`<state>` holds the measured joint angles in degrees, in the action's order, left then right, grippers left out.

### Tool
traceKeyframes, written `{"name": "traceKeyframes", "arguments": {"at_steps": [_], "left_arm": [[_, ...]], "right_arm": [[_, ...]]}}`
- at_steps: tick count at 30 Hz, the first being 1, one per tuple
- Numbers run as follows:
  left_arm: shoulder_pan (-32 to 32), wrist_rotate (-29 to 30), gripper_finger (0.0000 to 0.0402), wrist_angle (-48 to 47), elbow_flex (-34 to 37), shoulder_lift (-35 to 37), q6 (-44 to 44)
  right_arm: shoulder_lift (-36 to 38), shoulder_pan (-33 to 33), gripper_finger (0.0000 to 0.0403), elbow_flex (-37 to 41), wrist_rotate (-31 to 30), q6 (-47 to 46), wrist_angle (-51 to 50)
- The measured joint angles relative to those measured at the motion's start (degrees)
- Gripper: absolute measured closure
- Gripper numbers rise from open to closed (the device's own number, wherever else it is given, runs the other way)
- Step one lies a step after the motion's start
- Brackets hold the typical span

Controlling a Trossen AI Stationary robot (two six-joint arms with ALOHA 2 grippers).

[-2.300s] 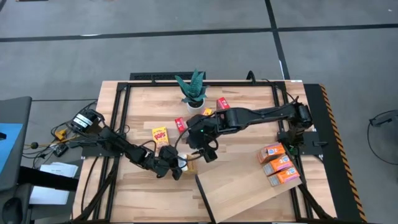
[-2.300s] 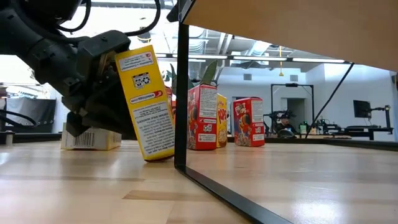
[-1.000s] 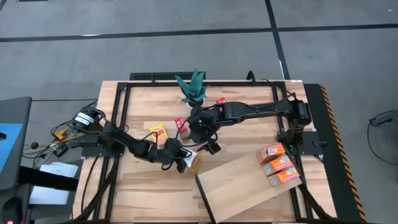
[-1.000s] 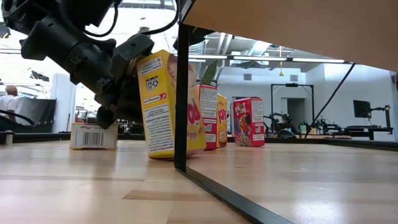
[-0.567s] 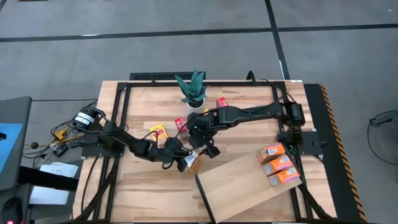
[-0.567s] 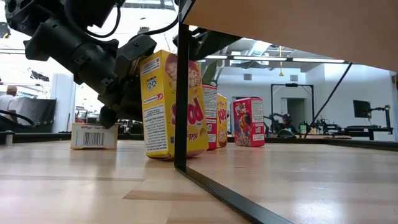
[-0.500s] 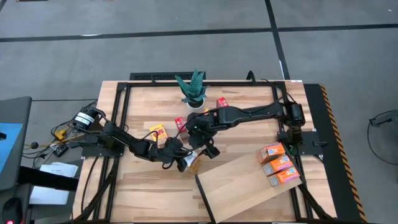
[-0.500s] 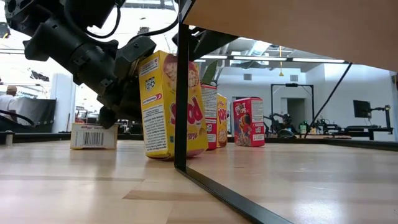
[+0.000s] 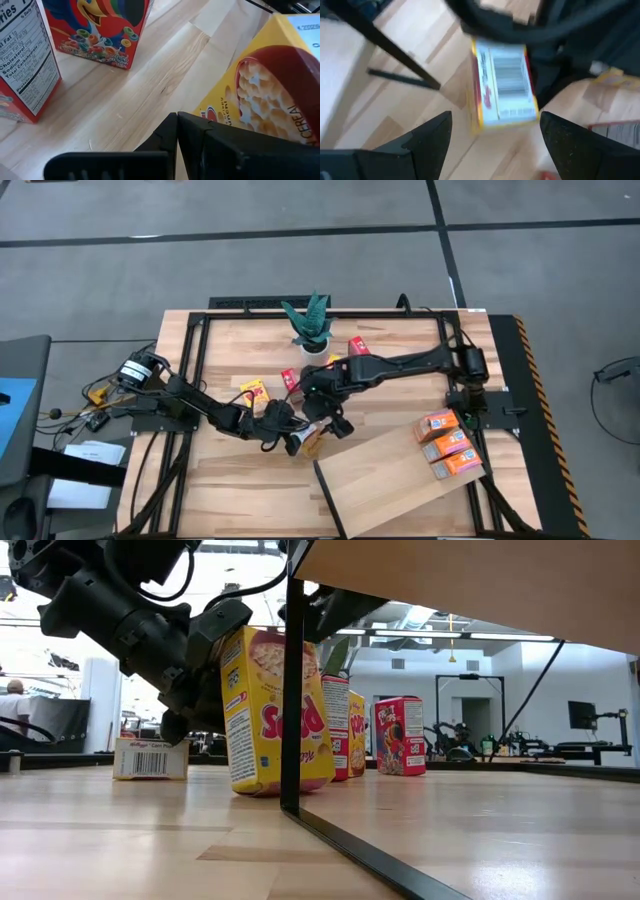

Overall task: Stack cereal on shelf
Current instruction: Put the bottom right yellow cereal box on the shelf

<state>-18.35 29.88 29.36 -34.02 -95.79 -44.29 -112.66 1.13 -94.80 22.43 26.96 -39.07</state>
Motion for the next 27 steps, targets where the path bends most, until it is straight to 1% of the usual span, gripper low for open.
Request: {"name": "traceKeyframes", "arguments": {"at_steps": [8,17,19,27], "left_arm": [[0.0,0.5,0.0401,0.3,0.0,0.0,-0.3],[0.0,0.5,0.0401,0.6,0.0,0.0,-0.4],[0.0,0.5,0.0401,0.8,0.0,0.0,-0.3],[0.0,0.5,0.0401,1.1,0.0,0.0,-0.1]], "right_arm": [[0.0,0.0,0.0070,0.0,-0.7,-3.3,4.2],[-1.1,0.7,0.0036,-0.1,-0.7,-4.5,4.5],[-1.0,0.9,0.0031,-0.1,-1.7,-4.6,4.7],[-1.1,1.2,0.0037,0.0,-1.9,-4.6,4.0]]}}
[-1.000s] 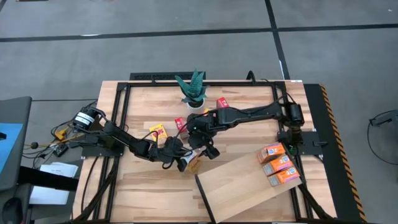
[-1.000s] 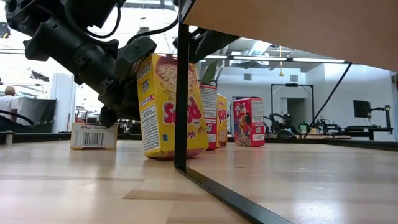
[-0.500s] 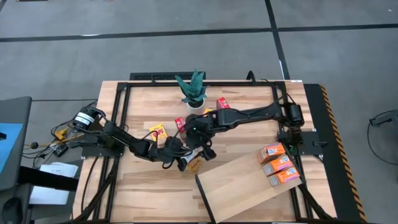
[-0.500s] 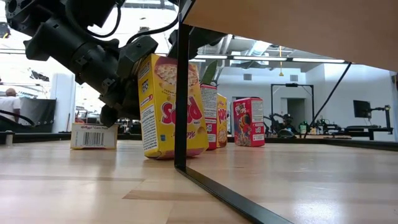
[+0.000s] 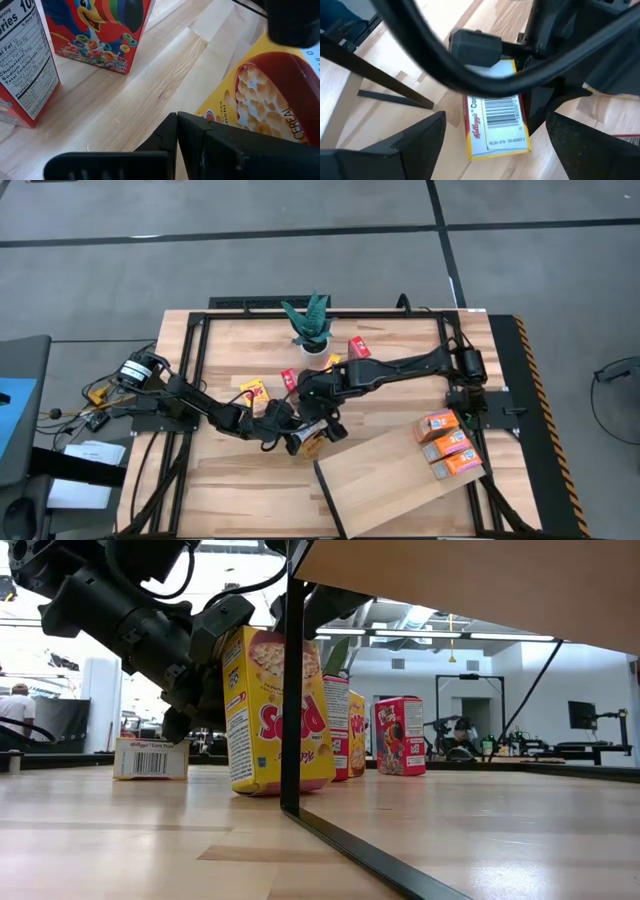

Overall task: Stack cereal on shelf
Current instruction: Put the bottom right yellow cereal box on the shelf

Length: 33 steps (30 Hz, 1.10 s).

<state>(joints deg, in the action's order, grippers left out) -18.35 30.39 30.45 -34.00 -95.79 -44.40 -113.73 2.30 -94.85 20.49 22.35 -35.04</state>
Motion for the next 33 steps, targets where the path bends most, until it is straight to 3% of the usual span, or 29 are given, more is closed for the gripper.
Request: {"name": "traceKeyframes", "arguments": {"at_steps": [23,33], "left_arm": [[0.0,-0.4,0.0401,0.5,0.0,0.0,0.0],[0.0,-0.1,0.0401,0.5,0.0,0.0,0.4]], "right_arm": [[-3.0,0.4,0.0050,0.0,-1.3,-1.6,0.1],[-3.0,0.4,0.0141,0.0,-0.9,-1.9,-0.6]]}}
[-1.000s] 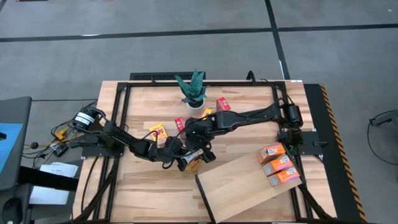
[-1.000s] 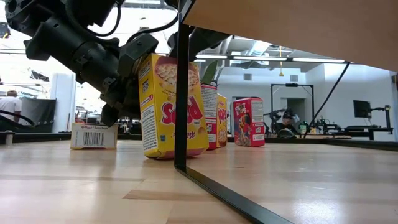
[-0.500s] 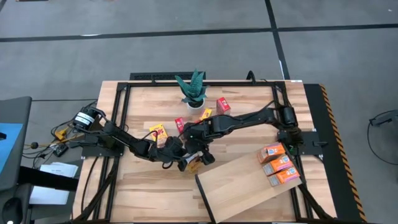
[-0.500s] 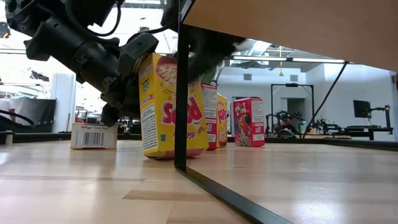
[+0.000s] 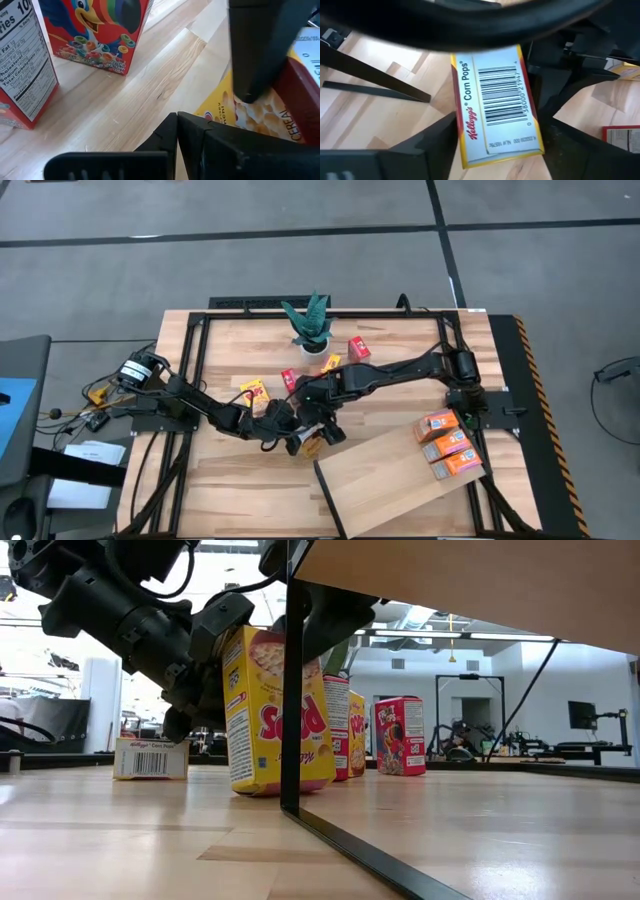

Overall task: Stack cereal on shelf
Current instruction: Put the bottom right yellow cereal box on the shelf

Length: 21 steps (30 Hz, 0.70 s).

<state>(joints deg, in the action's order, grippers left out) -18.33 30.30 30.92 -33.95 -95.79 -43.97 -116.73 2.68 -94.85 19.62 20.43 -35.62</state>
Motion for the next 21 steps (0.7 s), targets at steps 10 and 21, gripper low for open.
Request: {"name": "traceKeyframes", "arguments": {"at_steps": [10,21], "left_arm": [[0.0,0.1,0.0401,-0.2,0.0,0.0,-0.2],[0.0,-1.4,0.0351,-0.3,0.0,0.4,-0.8]], "right_arm": [[0.0,0.0,0.0202,0.0,0.1,-0.5,0.0],[2.9,-0.9,0.0196,-1.6,1.6,-1.6,-6.1]]}}
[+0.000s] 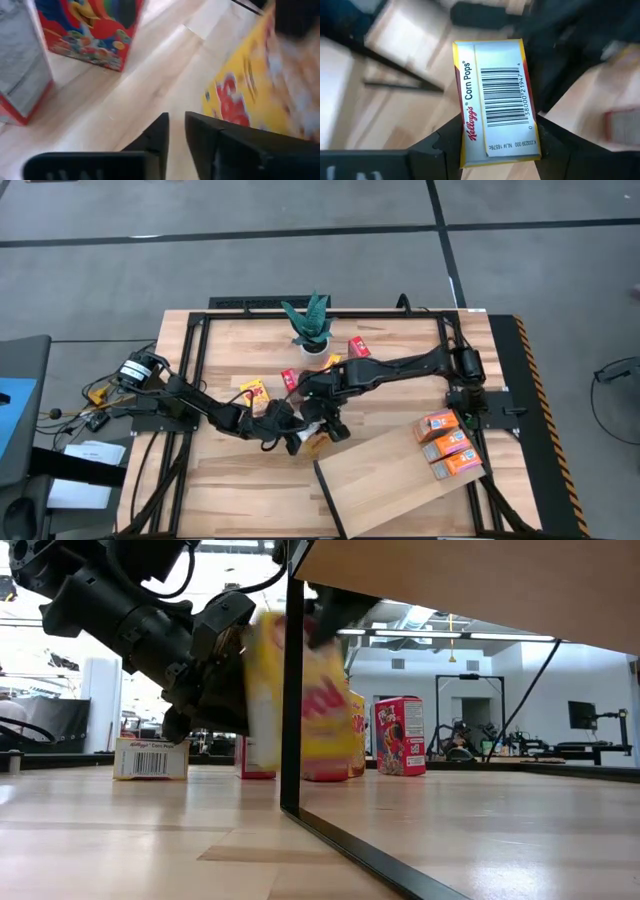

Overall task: Stack cereal on shelf
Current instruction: Put the bottom right yellow cereal box on the shelf

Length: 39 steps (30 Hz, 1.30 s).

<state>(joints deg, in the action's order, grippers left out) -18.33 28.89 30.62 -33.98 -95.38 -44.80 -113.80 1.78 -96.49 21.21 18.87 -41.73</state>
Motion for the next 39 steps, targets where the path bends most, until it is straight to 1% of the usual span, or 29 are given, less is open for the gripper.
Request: {"name": "traceKeyframes", "arguments": {"at_steps": [2,4,6,11,15,19,22,25,28,31,34,36,39], "left_arm": [[0.1,-1.6,0.0325,0.3,0.0,0.5,0.9],[0.2,-2.7,0.0295,-0.7,0.0,1.6,1.9],[0.6,-3.5,0.0264,-0.3,0.0,2.8,3.0],[2.5,-4.8,0.0192,-3.2,0.0,8.2,6.2],[4.7,-5.5,0.0154,-4.3,-0.1,14.7,9.3],[6.3,-3.8,0.0143,-0.8,0.0,21.8,17.2],[6.8,-2.7,0.0143,5.5,-0.1,26.2,25.0],[6.8,-3.1,0.0143,12.8,0.0,29.6,31.1],[6.7,-3.8,0.0143,17.6,0.0,31.9,35.3],[6.7,-4.7,0.0143,19.4,-1.0,32.1,39.9],[6.7,-6.4,0.0144,19.0,-4.8,30.0,45.5],[6.7,-6.4,0.0144,18.4,-7.8,27.8,49.2],[6.7,-5.9,0.0144,18.0,-12.4,25.0,54.8]], "right_arm": [[1.8,-0.5,0.0201,0.1,0.0,-0.1,-2.4],[3.4,-1.1,0.0204,0.0,0.1,-0.4,-1.8],[5.7,-2.1,0.0205,0.0,0.0,-0.6,-4.3],[12.3,-5.2,0.0193,0.0,-0.3,-1.8,-6.4],[18.1,-7.7,0.0189,0.0,-0.8,-4.6,-7.0],[24.0,-9.7,0.0196,0.0,-0.7,-8.2,-4.7],[28.4,-10.6,0.0201,0.1,-0.3,-11.8,-0.5],[32.7,-11.0,0.0200,0.1,-0.3,-15.0,6.7],[36.5,-10.9,0.0192,0.0,-0.3,-18.5,15.0],[39.2,-10.3,0.0188,0.0,-1.7,-21.3,21.3],[40.4,-8.8,0.0190,0.0,-3.8,-21.5,25.2],[40.5,-8.0,0.0194,0.0,-5.0,-21.3,26.2],[40.4,-7.4,0.0198,0.0,-5.1,-21.0,26.6]]}}
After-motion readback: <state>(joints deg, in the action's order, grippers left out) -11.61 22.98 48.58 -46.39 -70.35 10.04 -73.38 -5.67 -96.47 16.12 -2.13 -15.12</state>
